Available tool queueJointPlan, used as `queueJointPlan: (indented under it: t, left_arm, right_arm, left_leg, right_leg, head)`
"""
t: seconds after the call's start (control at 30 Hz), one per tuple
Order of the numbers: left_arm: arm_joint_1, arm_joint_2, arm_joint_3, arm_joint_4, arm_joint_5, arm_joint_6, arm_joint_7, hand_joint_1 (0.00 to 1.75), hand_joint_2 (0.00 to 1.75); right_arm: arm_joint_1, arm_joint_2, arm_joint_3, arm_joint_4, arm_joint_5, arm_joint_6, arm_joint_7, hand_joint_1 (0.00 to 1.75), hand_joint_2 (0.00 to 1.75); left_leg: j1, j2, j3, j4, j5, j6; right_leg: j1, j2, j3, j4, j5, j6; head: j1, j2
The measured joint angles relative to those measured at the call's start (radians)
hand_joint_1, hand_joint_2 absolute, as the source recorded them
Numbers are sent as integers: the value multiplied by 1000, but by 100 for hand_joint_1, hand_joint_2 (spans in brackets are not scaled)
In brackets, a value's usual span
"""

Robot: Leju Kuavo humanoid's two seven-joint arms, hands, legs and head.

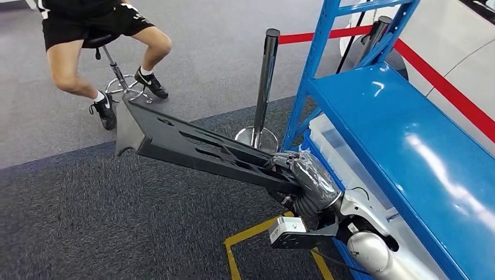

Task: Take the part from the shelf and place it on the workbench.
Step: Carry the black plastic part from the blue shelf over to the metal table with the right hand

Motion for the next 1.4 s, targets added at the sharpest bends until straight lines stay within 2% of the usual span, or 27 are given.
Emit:
queueJointPlan:
  t: [0.07, 0.1, 0.13, 0.2, 0.27, 0.3, 0.37, 0.4, 0.43, 0.47, 0.53, 0.6, 0.63, 0.67, 0.73, 0.8, 0.9, 0.93, 0.97, 1.03, 1.1, 1.13, 1.17, 1.2, 1.27, 1.33, 1.4]
  left_arm:
    - [-3, 0, -11, 0, -16, 1, 3, 0, 175]
    - [-3, 0, -16, 0, -21, -1, 2, 0, 175]
    - [-4, 1, -21, 0, -25, -4, 2, 0, 175]
    - [-5, 1, -28, 0, -32, -17, 3, 0, 175]
    - [-6, 0, -34, 0, -36, -30, 4, 0, 175]
    - [-7, 0, -37, 0, -37, -34, 4, 0, 175]
    - [-6, 0, -40, 0, -37, -37, 2, 0, 175]
    - [-4, 0, -42, 0, -36, -37, 1, 0, 175]
    - [-2, 0, -42, 0, -37, -37, 0, 0, 175]
    - [-2, 0, -43, 0, -39, -37, 0, 0, 175]
    - [-3, 1, -49, 0, -48, -36, 1, 0, 175]
    - [-5, 2, -58, 0, -58, -34, 4, 0, 175]
    - [-5, 3, -60, 0, -60, -34, 5, 0, 175]
    - [-5, 4, -62, 0, -62, -33, 6, 0, 175]
    - [-5, 5, -66, 0, -63, -37, 9, 0, 175]
    - [-10, 6, -72, 0, -66, -54, 20, 0, 175]
    - [-24, 6, -79, 0, -70, -92, 48, 0, 175]
    - [-28, 5, -80, 0, -70, -100, 55, 0, 175]
    - [-31, 5, -81, 0, -71, -104, 60, 0, 175]
    - [-37, 5, -83, 0, -74, -109, 64, 0, 175]
    - [-39, 5, -85, 0, -78, -113, 65, 0, 175]
    - [-40, 5, -85, 0, -78, -117, 65, 0, 175]
    - [-39, 5, -85, 0, -77, -121, 65, 0, 175]
    - [-39, 5, -85, 0, -76, -125, 66, 0, 175]
    - [-39, 3, -85, 0, -77, -127, 66, 0, 175]
    - [-39, 0, -85, 0, -79, -126, 67, 0, 175]
    - [-37, -1, -85, 0, -80, -125, 67, 0, 175]
  right_arm:
    - [4, -13, 2, -2, -1, 2, 9, 175, 175]
    - [7, -19, 3, -2, -2, 4, 15, 175, 175]
    - [9, -25, 4, -2, -5, 8, 20, 175, 175]
    - [9, -39, 5, -2, -12, 18, 30, 175, 175]
    - [5, -54, 5, -3, -18, 29, 37, 175, 175]
    - [3, -62, 5, -3, -21, 33, 39, 175, 175]
    - [-3, -72, 5, -2, -26, 38, 43, 175, 175]
    - [-5, -75, 5, -2, -29, 39, 45, 175, 175]
    - [-6, -78, 4, -2, -32, 40, 46, 175, 175]
    - [-6, -81, 4, -2, -34, 42, 47, 175, 175]
    - [-1, -88, 0, -1, -35, 46, 47, 175, 175]
    - [10, -95, -4, -1, -35, 49, 47, 175, 175]
    - [15, -97, -6, -1, -35, 49, 47, 175, 175]
    - [19, -100, -7, -1, -35, 49, 47, 175, 175]
    - [20, -102, -12, -1, -35, 50, 47, 175, 175]
    - [18, -106, -19, -1, -36, 53, 48, 175, 175]
    - [16, -112, -27, -1, -46, 58, 46, 175, 175]
    - [16, -114, -31, -1, -51, 61, 45, 175, 175]
    - [16, -116, -37, -1, -56, 64, 42, 175, 175]
    - [17, -122, -52, 1, -62, 70, 39, 175, 175]
    - [19, -126, -62, 5, -64, 75, 38, 175, 175]
    - [20, -127, -65, 7, -64, 79, 38, 175, 175]
    - [20, -127, -67, 9, -65, 83, 38, 175, 175]
    - [19, -128, -68, 10, -65, 86, 38, 175, 175]
    - [15, -132, -73, 10, -66, 88, 38, 175, 175]
    - [9, -139, -81, 10, -68, 89, 37, 175, 175]
    - [6, -144, -87, 9, -69, 89, 37, 175, 175]
  left_leg:
    - [-7, -25, 0, 0, 0, 7]
    - [-11, -39, 1, 0, 0, 9]
    - [-15, -55, 3, 1, 0, 11]
    - [-21, -86, 8, 1, -1, 12]
    - [-22, -112, 9, 3, -1, 11]
    - [-19, -123, 6, 2, 0, 8]
    - [-11, -149, 0, -2, 3, -3]
    - [-11, -146, 1, -3, 3, -8]
    - [-13, -125, -2, 6, -5, -12]
    - [-15, -91, -13, 32, -22, -17]
    - [-13, -21, -66, 141, -79, -29]
    - [-4, 0, -122, 241, -112, -42]
    - [0, 3, -126, 246, -103, -48]
    - [4, 9, -110, 213, -78, -53]
    - [6, 43, -43, 91, -23, -57]
    - [1, 65, -7, 18, -3, -43]
    - [-4, 37, -10, 9, -1, -11]
    - [-3, 26, -8, 5, 2, -4]
    - [-2, 15, -6, 1, 5, 3]
    - [-2, -6, -7, -3, 10, 11]
    - [-7, -32, -10, -2, 12, 15]
    - [-10, -46, -11, -2, 13, 16]
    - [-13, -61, -11, -2, 14, 17]
    - [-15, -76, -10, -2, 15, 18]
    - [-15, -103, -10, 0, 17, 16]
    - [-9, -129, -17, -1, 22, 6]
    - [-4, -154, -22, -5, 28, -8]
  right_leg:
    - [6, 22, -73, 134, -51, -6]
    - [9, 25, -97, 168, -51, -11]
    - [13, 27, -103, 164, -31, -18]
    - [24, 51, -61, 50, 51, -39]
    - [30, 98, -11, -68, 102, -58]
    - [32, 112, 1, -96, 108, -64]
    - [36, 103, 9, -115, 105, -67]
    - [34, 89, 18, -127, 108, -66]
    - [31, 75, 30, -141, 112, -66]
    - [28, 61, 41, -155, 116, -66]
    - [26, 30, 53, -166, 116, -66]
    - [26, -3, 53, -162, 110, -62]
    - [24, -19, 53, -158, 106, -59]
    - [22, -33, 53, -153, 102, -55]
    - [20, -58, 52, -138, 89, -43]
    - [22, -77, 50, -124, 79, -29]
    - [21, -99, 53, -122, 73, -10]
    - [17, -87, 52, -114, 64, -4]
    - [14, -64, 42, -88, 44, -1]
    - [12, -4, -10, 22, -17, 1]
    - [14, 20, -74, 142, -58, -2]
    - [15, 25, -88, 162, -53, -5]
    - [16, 29, -83, 141, -29, -10]
    - [18, 40, -59, 85, 9, -17]
    - [20, 91, 2, -51, 71, -33]
    - [24, 124, 30, -115, 84, -43]
    - [27, 104, 38, -129, 86, -49]
  head:
    - [0, 0]
    - [0, 0]
    - [0, 0]
    - [0, 0]
    - [-1, 0]
    - [-1, 0]
    - [2, 0]
    - [3, 0]
    - [3, 0]
    - [3, 0]
    - [1, 0]
    - [1, 0]
    - [1, 0]
    - [1, 0]
    - [1, 0]
    - [3, 0]
    - [4, 0]
    - [5, 0]
    - [6, 0]
    - [9, 0]
    - [10, 0]
    - [10, 0]
    - [10, 0]
    - [10, 0]
    - [9, 0]
    - [9, 0]
    - [10, 0]
